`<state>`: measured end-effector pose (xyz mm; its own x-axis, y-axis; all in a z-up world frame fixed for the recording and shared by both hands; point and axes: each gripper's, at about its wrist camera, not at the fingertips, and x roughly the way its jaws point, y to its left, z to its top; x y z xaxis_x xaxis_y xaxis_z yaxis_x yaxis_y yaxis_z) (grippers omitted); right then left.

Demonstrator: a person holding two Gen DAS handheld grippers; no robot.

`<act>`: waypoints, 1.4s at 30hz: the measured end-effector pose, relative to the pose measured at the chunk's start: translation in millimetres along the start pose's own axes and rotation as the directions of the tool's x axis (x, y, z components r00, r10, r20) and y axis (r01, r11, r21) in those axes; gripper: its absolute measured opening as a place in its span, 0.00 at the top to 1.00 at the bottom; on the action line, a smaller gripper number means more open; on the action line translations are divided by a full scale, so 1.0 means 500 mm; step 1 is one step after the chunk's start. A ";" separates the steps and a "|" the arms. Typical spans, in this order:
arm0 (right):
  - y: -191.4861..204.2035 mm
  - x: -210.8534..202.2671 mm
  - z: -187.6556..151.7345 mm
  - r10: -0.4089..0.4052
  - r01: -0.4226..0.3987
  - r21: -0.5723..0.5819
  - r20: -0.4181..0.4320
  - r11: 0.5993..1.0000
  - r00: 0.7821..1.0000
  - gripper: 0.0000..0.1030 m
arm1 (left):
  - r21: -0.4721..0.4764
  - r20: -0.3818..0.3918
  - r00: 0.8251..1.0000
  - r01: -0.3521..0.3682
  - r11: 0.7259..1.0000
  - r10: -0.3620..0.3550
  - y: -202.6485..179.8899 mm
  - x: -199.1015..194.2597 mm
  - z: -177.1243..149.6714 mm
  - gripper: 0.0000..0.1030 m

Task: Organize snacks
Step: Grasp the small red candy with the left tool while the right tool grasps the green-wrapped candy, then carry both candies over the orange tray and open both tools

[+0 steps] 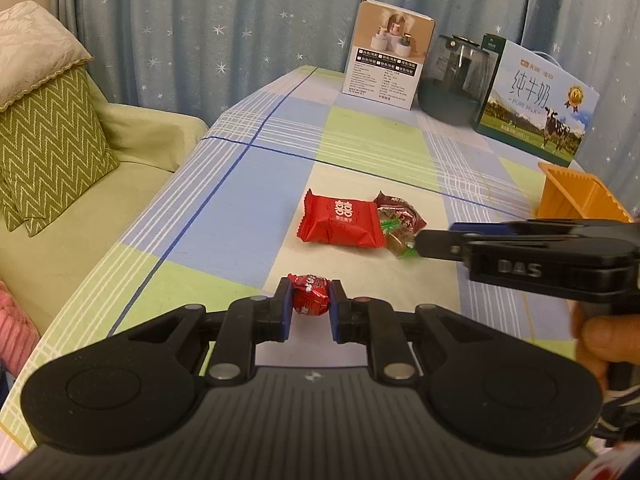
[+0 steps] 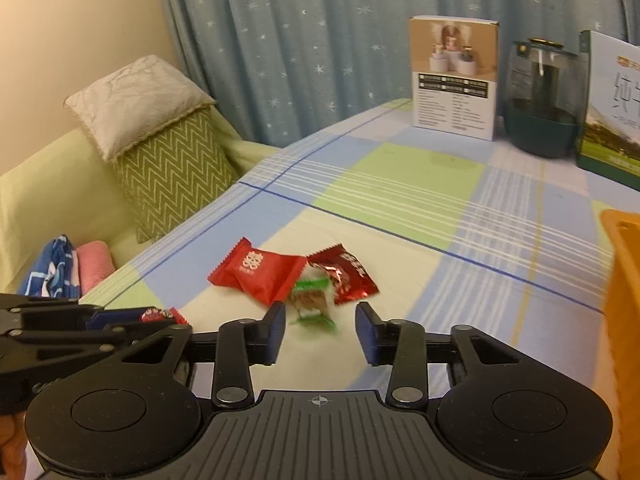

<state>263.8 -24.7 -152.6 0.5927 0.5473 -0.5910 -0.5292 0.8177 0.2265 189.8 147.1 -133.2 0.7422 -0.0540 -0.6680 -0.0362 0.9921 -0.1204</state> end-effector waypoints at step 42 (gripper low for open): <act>-0.017 -0.322 -0.022 -0.197 0.194 0.071 0.025 0.978 0.980 0.80 | 0.010 0.007 0.996 0.093 0.996 -0.093 -0.171 -0.163 0.021 0.84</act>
<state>166.2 -121.7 -68.0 0.7003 0.3802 -0.6041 -0.3597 0.9190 0.1614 139.4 67.7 -60.8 0.7469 -0.1456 -0.6488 0.0396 0.9837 -0.1752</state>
